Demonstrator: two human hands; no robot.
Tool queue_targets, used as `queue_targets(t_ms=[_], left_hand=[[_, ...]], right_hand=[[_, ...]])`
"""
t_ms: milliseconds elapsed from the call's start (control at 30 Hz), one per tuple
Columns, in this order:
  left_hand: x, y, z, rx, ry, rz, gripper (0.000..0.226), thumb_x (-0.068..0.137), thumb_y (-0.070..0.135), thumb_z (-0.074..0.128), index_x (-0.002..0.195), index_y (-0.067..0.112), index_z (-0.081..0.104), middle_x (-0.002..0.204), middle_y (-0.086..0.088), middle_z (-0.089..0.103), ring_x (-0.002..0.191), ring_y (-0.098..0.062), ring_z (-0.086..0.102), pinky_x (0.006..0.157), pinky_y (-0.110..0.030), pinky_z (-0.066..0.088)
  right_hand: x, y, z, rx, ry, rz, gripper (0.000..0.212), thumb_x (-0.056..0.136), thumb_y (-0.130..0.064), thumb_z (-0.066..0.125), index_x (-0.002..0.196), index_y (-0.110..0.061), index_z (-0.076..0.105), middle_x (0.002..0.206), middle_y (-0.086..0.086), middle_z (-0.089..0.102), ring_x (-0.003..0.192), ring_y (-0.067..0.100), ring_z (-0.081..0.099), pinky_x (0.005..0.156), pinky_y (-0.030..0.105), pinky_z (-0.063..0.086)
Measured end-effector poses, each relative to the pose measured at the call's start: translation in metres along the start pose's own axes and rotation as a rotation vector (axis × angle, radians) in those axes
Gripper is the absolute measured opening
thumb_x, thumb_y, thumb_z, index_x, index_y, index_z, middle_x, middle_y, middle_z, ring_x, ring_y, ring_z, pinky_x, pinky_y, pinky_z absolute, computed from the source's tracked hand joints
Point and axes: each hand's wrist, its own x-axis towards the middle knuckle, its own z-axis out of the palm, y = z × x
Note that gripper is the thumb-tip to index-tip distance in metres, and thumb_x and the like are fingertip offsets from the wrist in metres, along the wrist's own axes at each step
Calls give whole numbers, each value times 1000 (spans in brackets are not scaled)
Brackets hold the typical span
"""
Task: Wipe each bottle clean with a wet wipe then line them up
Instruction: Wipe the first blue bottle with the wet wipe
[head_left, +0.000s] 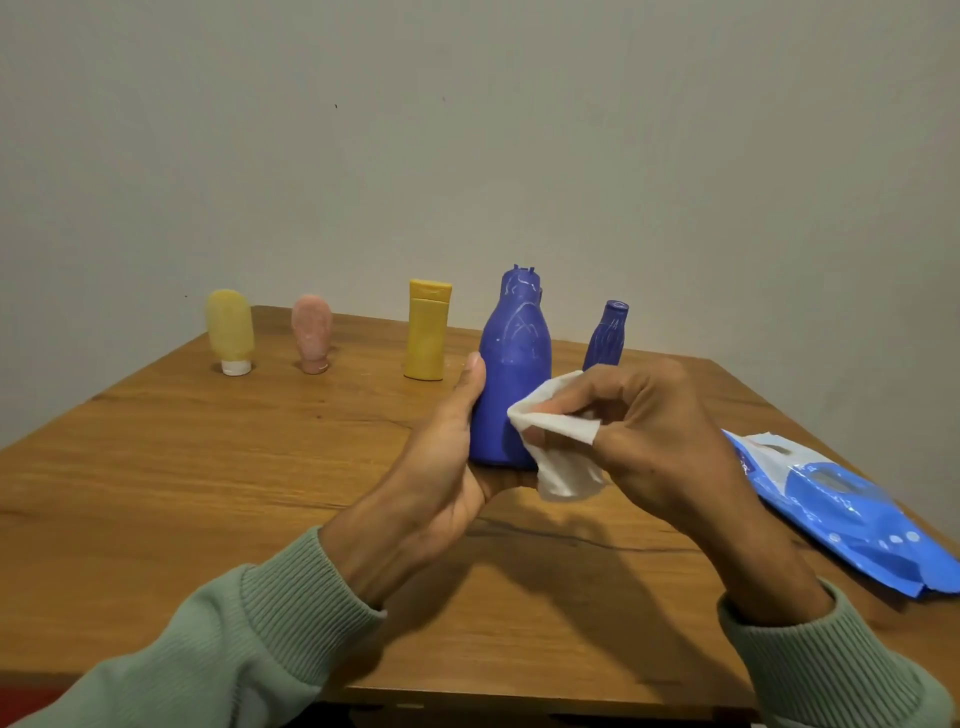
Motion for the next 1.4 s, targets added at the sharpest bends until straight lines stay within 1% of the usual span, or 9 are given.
queue_targets(t_ms=[100,200,467,667,833,1000,1167,1267,1400], left_hand=[[-3,-6,1,47,-43,-17,51,100,48,31,120,12,61,104,-14,71,80,-26,69,60,-40,57],[-6,-9,4,61,-87,-42,51,99,48,32,122,12,59,95,-18,67,71,-30,62,54,-38,52],[-6,-5,2,98,-92,-36,53,99,53,24,122,23,60,114,-9,71,97,-25,70,73,-48,57],[-4,-5,1,327,-43,33,50,95,52,32,125,20,57,106,-13,69,82,-24,69,64,-41,59],[-5,-5,-1,452,-35,67,44,90,54,34,119,28,55,106,-9,68,81,-22,70,66,-40,60],[-6,-8,-2,532,-61,87,51,94,54,31,119,16,54,95,-14,68,74,-24,65,59,-35,54],[-7,-11,0,594,-50,113,46,95,51,29,117,18,53,97,-16,65,73,-23,65,56,-33,53],[-8,-13,2,646,-65,117,49,91,53,30,115,17,53,99,-17,66,71,-20,64,55,-30,52],[-9,-15,3,683,-43,155,49,87,54,30,111,18,54,99,-16,66,71,-20,64,56,-31,52]], right_hand=[[3,5,1,115,146,41,12,74,-15,80,81,-25,77,83,-6,72,79,10,67,62,26,57],[5,9,0,158,289,41,17,75,-15,78,80,-31,73,81,-13,71,78,5,66,57,19,54],[2,4,-9,129,37,46,17,72,-15,78,71,-31,72,80,-13,70,80,9,66,61,18,54],[4,13,7,168,268,5,16,76,-14,77,88,-24,74,86,-7,71,81,9,67,60,20,55],[1,13,16,91,242,-130,19,78,-12,74,97,-16,74,92,-5,71,86,3,66,70,14,52],[4,14,13,105,406,-137,22,80,-8,73,95,-24,70,91,-12,68,85,3,64,66,14,52],[3,11,12,54,294,-164,35,79,-9,72,92,-40,61,90,-20,62,89,-3,62,71,9,49],[6,12,7,73,388,-167,36,80,-8,72,91,-40,61,88,-23,62,87,-3,62,66,9,49],[5,14,9,15,321,-198,23,81,-7,71,100,-19,71,94,-9,66,91,2,61,71,10,49]])
